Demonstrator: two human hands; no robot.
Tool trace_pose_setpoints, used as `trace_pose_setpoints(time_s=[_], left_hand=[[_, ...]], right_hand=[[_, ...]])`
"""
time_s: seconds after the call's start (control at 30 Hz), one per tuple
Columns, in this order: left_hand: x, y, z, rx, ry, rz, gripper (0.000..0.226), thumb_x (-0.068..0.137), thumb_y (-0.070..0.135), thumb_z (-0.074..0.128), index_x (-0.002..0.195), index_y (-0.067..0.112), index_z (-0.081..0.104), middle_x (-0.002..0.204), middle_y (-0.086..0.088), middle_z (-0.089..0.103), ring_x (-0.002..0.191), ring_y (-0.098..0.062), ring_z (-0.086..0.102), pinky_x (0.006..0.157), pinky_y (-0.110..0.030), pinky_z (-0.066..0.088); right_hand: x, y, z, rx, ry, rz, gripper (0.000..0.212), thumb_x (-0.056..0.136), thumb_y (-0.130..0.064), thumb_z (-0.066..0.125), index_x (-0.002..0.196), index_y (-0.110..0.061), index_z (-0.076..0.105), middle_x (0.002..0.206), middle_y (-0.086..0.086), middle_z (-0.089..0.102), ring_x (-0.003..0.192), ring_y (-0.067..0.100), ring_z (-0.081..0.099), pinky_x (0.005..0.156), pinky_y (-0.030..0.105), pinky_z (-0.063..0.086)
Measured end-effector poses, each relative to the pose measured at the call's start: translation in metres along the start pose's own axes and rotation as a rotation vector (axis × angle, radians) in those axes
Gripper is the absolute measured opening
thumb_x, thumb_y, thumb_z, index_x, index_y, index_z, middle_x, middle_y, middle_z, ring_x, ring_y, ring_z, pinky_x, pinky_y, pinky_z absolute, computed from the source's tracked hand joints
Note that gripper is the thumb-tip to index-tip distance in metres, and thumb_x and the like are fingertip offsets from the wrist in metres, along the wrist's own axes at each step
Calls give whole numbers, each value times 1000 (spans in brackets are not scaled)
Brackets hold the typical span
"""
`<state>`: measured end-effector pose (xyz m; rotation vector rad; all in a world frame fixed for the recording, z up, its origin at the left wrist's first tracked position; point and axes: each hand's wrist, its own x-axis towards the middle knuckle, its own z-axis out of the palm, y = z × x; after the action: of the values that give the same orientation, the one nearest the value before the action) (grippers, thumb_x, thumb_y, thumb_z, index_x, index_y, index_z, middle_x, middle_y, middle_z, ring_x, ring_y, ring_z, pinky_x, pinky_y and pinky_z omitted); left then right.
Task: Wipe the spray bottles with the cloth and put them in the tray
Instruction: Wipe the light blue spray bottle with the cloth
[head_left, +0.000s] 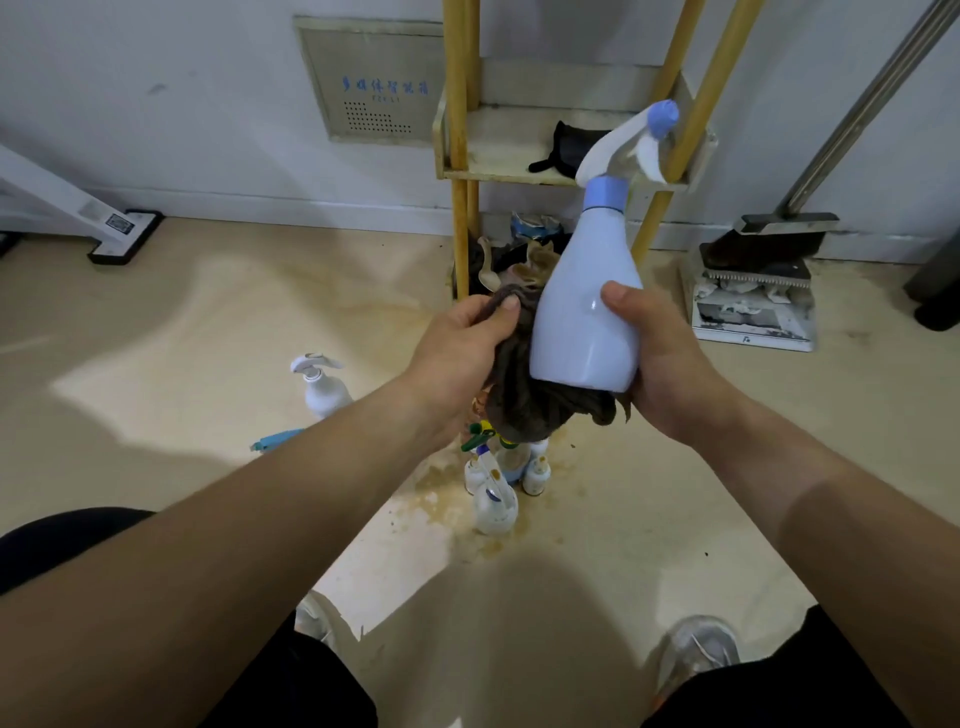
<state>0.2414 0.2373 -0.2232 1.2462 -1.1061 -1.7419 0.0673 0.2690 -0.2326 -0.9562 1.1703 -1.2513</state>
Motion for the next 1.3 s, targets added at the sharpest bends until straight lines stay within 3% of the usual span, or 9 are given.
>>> trace_pose_setpoints(time_s=[0.13,0.4,0.53,0.67,0.83,0.93,1.07,1.17,1.3], left_hand=[[-9,7,7,-87,-51,-133,30,107,33,43,118,14,64,118,-12,72,104,-35,70,82,-61,58],[-17,14,16,88,14,75,28,107,35,44,92,28,66,98,5,71,85,-4,70,81,-36,60],[-19,13,19,-10,-16,179,33,108,28,41,96,22,71,93,1,74,89,-14,70,76,-29,58],[-10,1,12,139,-53,371,30,98,-4,52,123,9,63,119,-8,72,112,-19,68,96,-36,55],[-6,-8,15,154,-77,288,31,107,17,46,135,23,58,114,8,70,95,-3,65,85,-26,53],[-7,-9,19,170,-97,276,25,108,23,44,124,26,63,102,13,71,88,-4,64,88,-33,55],[-14,-18,22,393,-94,506,17,104,13,50,105,13,67,83,-9,65,71,-18,55,68,-36,52],[-21,-32,28,495,-148,585,19,100,7,51,112,14,65,92,1,67,85,-24,63,80,-46,56],[-11,-29,21,391,-123,436,30,102,12,50,125,27,62,105,9,71,97,-14,67,85,-36,56]], right_hand=[[1,4,1,-108,20,-44,61,70,-51,67,119,-16,63,110,6,72,100,26,71,80,41,56],[5,5,5,-260,179,-89,65,68,-60,66,118,-19,64,115,6,71,105,27,69,95,57,53],[3,10,16,-304,235,-132,67,78,-66,60,126,-19,58,119,-1,69,108,14,67,94,43,55],[5,13,24,-226,265,-57,60,98,-63,33,137,-22,53,127,-7,63,117,4,60,103,29,45],[3,11,28,-144,333,-64,26,108,-39,35,110,-28,58,99,-16,64,76,-15,61,67,4,45],[3,13,28,-146,381,-114,25,108,-40,36,107,-30,58,101,-15,64,87,-8,61,77,11,46],[6,15,22,-188,452,-132,33,108,-41,33,122,-18,52,102,-13,60,82,-15,58,75,6,44],[6,13,19,-129,444,-1,42,107,-45,35,133,-13,45,105,-4,61,92,4,62,84,27,51],[2,11,21,22,315,178,42,99,-45,58,132,-24,44,114,0,70,89,19,73,85,48,59]])
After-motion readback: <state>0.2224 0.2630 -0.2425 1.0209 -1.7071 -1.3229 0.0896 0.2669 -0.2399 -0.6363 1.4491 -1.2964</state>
